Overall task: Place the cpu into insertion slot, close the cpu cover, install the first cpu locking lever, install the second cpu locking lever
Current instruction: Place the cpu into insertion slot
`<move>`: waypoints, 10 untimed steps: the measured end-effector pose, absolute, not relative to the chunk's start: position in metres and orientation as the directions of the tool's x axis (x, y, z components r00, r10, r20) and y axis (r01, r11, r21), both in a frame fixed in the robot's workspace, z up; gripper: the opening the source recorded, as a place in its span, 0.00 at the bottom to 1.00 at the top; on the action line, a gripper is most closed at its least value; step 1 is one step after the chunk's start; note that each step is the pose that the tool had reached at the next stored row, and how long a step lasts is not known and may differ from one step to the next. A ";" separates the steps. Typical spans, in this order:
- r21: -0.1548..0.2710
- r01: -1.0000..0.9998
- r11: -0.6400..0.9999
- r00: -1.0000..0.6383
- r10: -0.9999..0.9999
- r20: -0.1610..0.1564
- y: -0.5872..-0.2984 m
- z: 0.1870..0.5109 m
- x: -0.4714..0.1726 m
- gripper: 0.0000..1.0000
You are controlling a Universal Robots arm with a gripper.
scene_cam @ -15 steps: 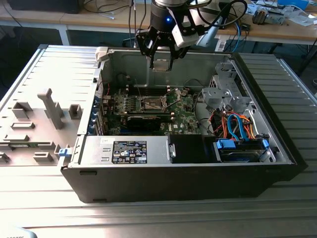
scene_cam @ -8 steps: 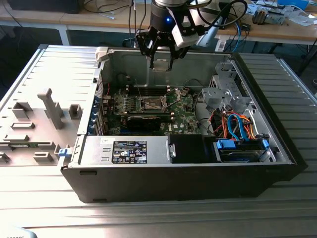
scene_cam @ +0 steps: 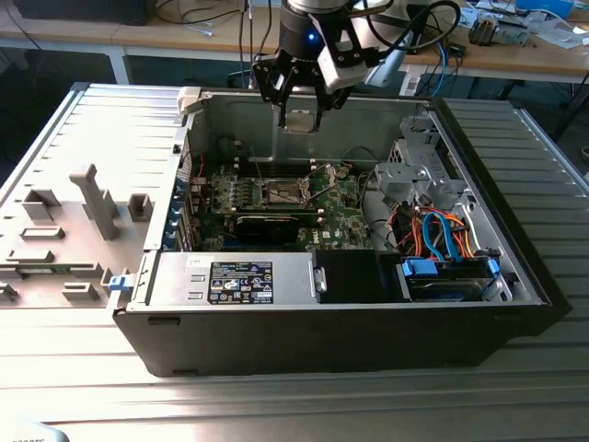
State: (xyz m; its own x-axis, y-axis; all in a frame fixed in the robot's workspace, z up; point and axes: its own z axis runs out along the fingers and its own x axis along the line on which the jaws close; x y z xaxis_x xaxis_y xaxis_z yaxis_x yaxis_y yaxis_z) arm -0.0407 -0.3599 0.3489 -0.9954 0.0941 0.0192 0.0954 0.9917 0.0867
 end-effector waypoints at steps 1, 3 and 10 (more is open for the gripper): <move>0.087 0.098 0.991 -0.995 0.097 0.019 -0.360 0.349 -0.041 0.54; 0.087 0.105 0.991 -0.994 0.104 0.019 -0.360 0.349 -0.041 0.54; 0.087 0.117 0.989 -0.993 0.115 0.019 -0.360 0.349 -0.041 0.54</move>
